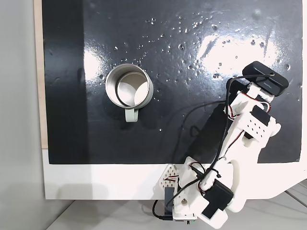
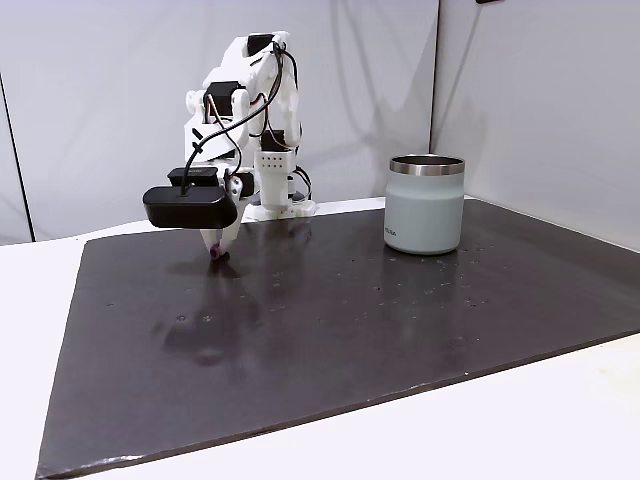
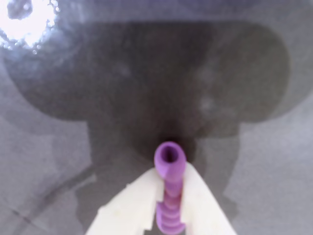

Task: Grasp a pengrip and put it in the cup.

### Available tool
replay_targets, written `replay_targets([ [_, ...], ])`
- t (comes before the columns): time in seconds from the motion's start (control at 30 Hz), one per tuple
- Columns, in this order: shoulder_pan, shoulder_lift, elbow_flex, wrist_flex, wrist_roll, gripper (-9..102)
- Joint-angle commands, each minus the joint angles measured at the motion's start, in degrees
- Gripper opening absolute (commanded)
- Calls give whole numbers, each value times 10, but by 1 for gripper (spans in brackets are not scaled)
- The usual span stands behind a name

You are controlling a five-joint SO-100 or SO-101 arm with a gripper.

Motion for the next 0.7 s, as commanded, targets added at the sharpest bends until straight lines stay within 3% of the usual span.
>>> replay_targets([
  [0.0,-24,64,-2,11,26,0],
  [0.4,-129,146,-194,190,237,0],
  [0.67,-248,167,-351,322,396,0],
])
